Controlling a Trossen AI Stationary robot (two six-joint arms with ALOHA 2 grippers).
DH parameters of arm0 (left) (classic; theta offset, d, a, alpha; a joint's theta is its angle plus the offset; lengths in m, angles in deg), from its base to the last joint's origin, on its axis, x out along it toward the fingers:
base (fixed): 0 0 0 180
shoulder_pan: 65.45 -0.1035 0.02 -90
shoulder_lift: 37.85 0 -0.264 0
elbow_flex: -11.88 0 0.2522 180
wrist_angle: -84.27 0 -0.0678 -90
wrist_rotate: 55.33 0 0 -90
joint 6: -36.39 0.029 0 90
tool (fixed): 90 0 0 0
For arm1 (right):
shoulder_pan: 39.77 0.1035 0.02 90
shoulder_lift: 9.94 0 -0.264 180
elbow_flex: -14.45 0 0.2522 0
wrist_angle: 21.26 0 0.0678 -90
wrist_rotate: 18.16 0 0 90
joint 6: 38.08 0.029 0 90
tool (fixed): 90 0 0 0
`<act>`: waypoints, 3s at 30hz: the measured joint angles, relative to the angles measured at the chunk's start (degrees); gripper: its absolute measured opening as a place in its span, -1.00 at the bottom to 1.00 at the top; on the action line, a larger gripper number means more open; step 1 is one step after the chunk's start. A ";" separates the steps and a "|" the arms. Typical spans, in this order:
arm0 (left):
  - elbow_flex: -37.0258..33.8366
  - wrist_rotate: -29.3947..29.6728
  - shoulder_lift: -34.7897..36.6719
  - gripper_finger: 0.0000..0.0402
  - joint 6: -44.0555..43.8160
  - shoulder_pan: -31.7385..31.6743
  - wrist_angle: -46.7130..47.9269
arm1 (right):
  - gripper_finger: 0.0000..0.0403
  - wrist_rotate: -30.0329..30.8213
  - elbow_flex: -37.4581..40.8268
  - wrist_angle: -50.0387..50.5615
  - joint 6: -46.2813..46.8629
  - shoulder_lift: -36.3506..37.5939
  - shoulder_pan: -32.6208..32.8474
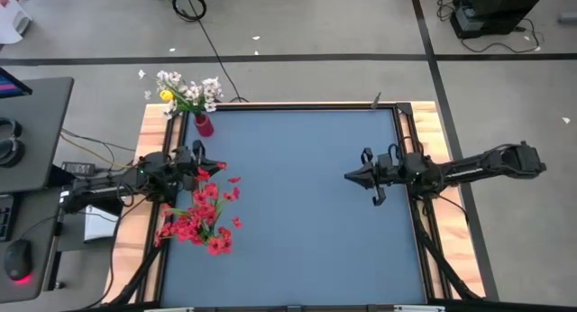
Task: Sort flowers into vase by color
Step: Return to Home Position
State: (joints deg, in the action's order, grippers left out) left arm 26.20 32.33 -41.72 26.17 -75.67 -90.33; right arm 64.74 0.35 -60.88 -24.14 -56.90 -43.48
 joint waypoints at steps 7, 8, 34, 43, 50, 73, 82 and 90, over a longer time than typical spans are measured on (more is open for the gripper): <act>-0.02 0.05 3.54 -1.00 0.60 -0.01 3.48 | -1.00 -5.77 0.00 12.59 -1.58 11.35 -5.05; -0.02 0.05 3.83 -1.00 0.77 -0.02 3.95 | -1.00 -6.33 0.00 14.55 -1.90 12.96 -5.59; -0.11 0.58 3.73 -1.00 6.73 -0.92 7.46 | -1.00 -18.57 0.00 37.65 -5.20 31.01 -16.10; -0.13 0.72 3.62 -1.00 7.62 -0.92 7.53 | -1.00 -19.64 -0.01 42.61 -8.57 33.49 -18.67; -0.15 1.20 3.62 -1.00 8.14 -0.92 7.65 | -1.00 -24.01 -0.02 45.76 -7.98 40.12 -24.91; -0.17 1.55 3.62 -1.00 8.02 -0.92 7.74 | -1.00 -25.95 -0.02 48.96 -9.12 46.33 -35.41; -0.20 1.08 3.59 -1.00 3.65 -0.30 7.70 | -1.00 -19.36 -0.02 48.87 -3.17 46.33 -25.39; -0.20 0.41 3.57 -1.00 0.97 0.32 7.63 | -1.00 -5.32 -0.02 50.34 -7.45 46.33 -9.57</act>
State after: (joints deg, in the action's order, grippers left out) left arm 26.00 32.74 -38.15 27.14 -75.35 -82.70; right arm 59.42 0.33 -10.54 -31.59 -10.56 -53.05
